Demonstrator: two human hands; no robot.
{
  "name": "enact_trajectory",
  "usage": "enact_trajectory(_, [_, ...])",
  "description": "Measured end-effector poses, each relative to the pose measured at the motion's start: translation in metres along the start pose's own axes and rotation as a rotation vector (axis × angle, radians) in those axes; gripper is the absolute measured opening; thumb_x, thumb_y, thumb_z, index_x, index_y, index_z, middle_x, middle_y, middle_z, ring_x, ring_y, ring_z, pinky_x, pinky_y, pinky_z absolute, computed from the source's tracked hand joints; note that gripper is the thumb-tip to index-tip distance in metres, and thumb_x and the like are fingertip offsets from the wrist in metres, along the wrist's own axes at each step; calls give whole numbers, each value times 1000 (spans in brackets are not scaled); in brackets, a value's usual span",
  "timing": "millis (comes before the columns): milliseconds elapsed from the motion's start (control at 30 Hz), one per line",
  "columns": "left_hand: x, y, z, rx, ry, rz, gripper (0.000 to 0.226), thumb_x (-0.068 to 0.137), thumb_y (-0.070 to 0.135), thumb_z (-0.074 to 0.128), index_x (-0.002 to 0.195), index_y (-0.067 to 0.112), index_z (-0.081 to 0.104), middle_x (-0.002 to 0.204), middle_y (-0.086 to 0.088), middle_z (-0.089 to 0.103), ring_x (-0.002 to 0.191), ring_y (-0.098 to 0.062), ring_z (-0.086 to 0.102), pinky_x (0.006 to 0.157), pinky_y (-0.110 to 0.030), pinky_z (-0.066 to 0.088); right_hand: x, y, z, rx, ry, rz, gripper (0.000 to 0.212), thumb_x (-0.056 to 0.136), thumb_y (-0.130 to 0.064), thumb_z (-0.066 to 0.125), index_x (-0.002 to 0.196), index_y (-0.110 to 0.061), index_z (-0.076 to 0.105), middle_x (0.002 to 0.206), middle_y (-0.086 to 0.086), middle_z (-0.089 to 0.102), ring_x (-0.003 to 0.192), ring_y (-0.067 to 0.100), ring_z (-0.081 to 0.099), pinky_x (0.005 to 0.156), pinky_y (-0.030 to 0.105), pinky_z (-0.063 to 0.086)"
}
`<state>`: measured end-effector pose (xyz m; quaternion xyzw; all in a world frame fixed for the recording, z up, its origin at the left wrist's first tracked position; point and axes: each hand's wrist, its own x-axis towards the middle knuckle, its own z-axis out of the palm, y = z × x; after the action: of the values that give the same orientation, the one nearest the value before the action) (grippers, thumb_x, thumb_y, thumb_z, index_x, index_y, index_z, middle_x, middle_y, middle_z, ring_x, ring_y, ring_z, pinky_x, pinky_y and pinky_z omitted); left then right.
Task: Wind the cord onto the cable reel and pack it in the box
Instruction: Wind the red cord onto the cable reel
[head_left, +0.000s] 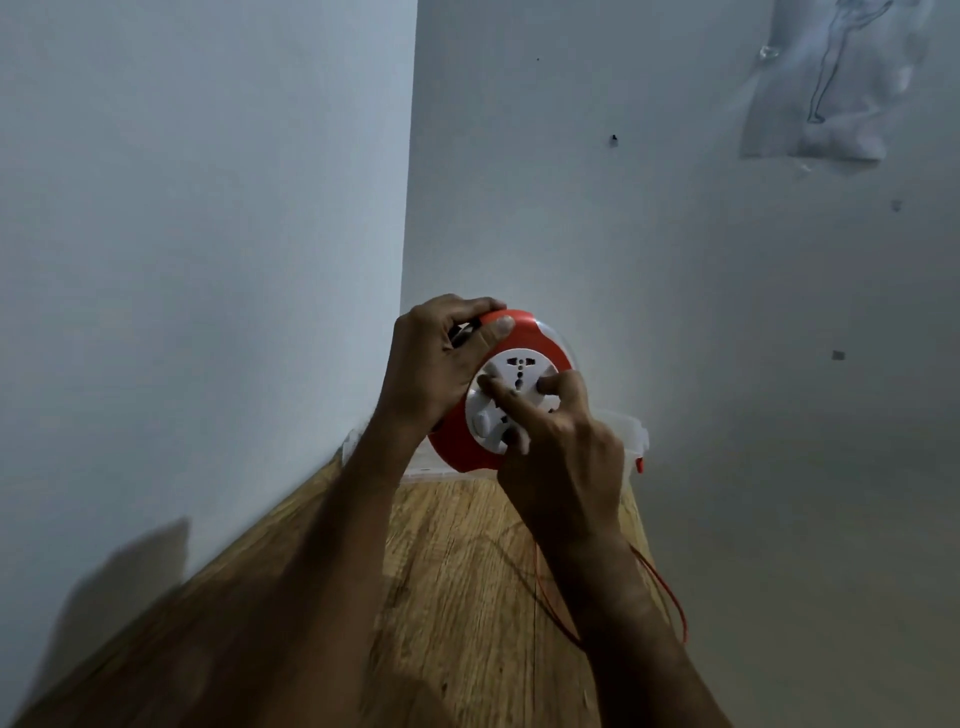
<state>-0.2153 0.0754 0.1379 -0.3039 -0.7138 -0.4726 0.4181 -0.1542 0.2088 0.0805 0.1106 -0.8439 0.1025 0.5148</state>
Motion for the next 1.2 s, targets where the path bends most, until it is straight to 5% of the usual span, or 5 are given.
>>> enact_trajectory(267, [-5, 10, 13, 47, -14, 92, 35, 90, 29, 68, 117, 7, 70, 108, -7, 73, 92, -6, 63, 80, -2, 46, -2, -1, 6, 318, 193, 270, 56, 74, -40, 86, 122, -16, 71, 101, 4, 78, 78, 13, 74, 77, 28, 62])
enact_trajectory(433, [-6, 13, 19, 48, -21, 122, 37, 91, 30, 67, 119, 6, 69, 110, -7, 72, 95, -7, 64, 82, -3, 47, 3, -15, 4, 765, 238, 856, 57, 75, -42, 84, 121, -16, 65, 114, 5, 71, 89, 15, 72, 59, 21, 59])
enact_trajectory(767, [-12, 14, 29, 37, -90, 139, 35, 90, 28, 68, 118, 6, 69, 109, -9, 72, 93, -7, 63, 80, -4, 47, 12, -19, -26, 2162, 223, 1705, 56, 86, -21, 75, 132, -1, 50, 90, 16, 70, 38, 11, 56, 48, 26, 57])
enact_trajectory(1033, [-8, 13, 22, 13, -18, 103, 36, 92, 32, 65, 118, 8, 70, 107, -5, 73, 90, -7, 65, 76, -7, 50, 14, -27, -39, 1979, 160, 1636, 42, 93, -20, 68, 127, -2, 49, 112, 24, 72, 42, 10, 58, 35, 15, 43])
enact_trajectory(1200, [-4, 12, 15, -28, 6, 67, 39, 92, 35, 63, 121, 10, 68, 113, -3, 72, 96, -9, 68, 83, -16, 55, 20, -23, -36, 1078, 132, 799, 24, 91, -15, 70, 113, -9, 63, 85, -1, 76, 64, 7, 71, 53, 19, 57])
